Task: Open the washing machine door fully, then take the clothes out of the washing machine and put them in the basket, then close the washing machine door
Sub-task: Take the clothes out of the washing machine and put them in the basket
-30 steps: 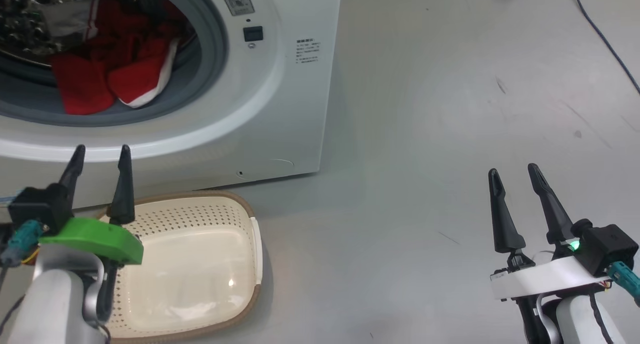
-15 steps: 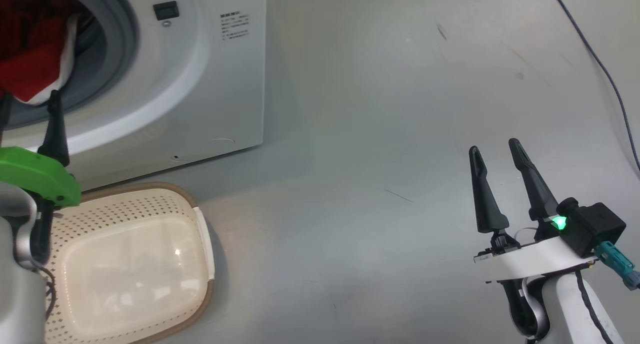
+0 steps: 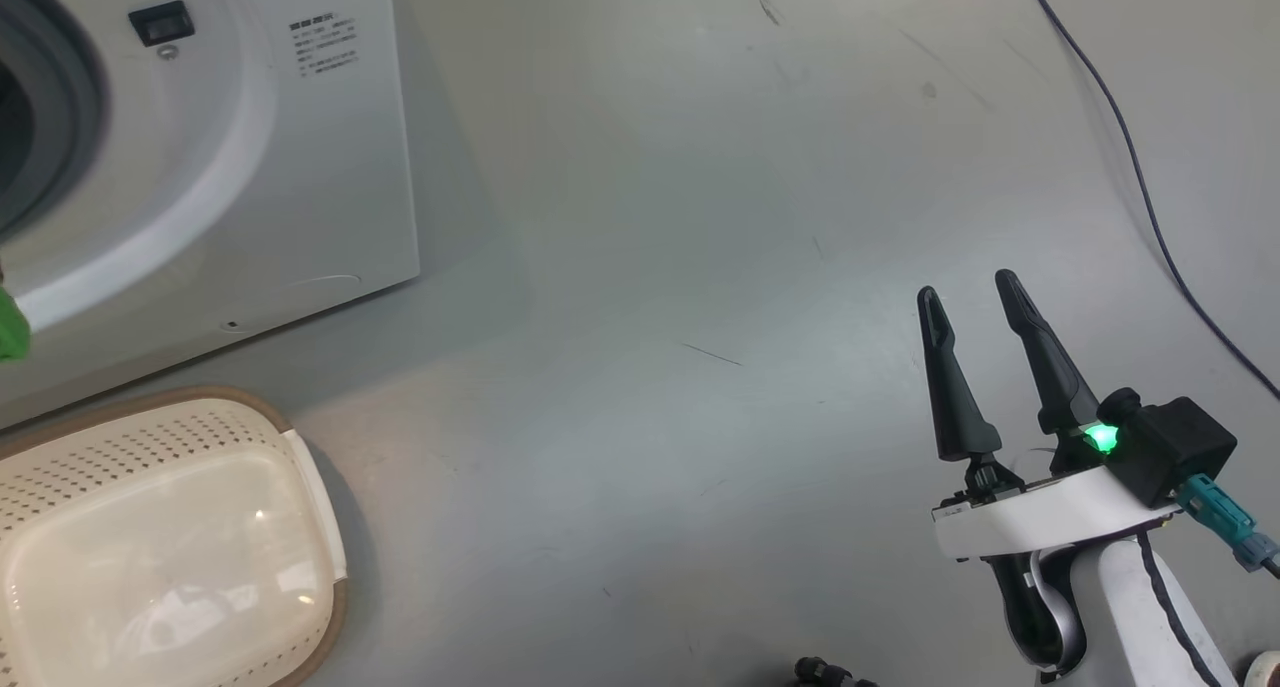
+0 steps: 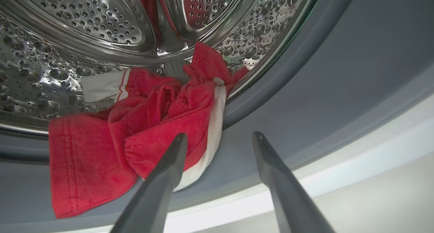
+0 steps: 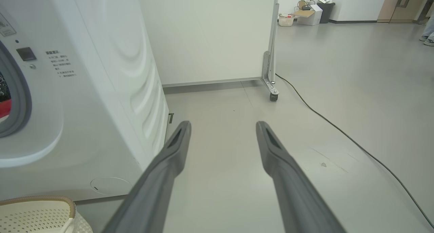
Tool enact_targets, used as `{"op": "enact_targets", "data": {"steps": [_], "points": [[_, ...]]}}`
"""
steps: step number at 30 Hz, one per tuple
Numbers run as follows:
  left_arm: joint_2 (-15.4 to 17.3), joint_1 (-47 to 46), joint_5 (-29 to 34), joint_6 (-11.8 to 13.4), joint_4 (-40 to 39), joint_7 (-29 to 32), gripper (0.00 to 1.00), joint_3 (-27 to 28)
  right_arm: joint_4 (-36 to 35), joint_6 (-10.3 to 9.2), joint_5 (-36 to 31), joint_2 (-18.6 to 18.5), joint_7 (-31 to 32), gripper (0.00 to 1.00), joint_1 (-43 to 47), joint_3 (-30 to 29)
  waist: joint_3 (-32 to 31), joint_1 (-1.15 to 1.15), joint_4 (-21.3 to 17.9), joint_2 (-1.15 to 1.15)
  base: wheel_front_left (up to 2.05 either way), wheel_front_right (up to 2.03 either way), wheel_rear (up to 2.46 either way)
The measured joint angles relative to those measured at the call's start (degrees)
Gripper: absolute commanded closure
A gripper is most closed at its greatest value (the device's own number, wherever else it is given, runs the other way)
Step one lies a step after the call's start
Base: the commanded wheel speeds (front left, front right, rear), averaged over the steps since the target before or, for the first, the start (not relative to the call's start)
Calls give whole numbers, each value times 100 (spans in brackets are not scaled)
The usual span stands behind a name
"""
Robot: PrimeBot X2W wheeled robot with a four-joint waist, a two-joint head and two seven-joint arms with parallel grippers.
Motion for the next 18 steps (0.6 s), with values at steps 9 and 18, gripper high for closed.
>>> {"op": "enact_targets", "data": {"steps": [9,18], "points": [[240,-376,121,99,428,347,0,40,5,0,55,30,0,0,-86,33,138,0,-307,0,0,0,0],[322,-728,165,291,894,584,0,76,5,0,55,42,0,0,-86,14,188,0,-412,0,0,0,0]]}}
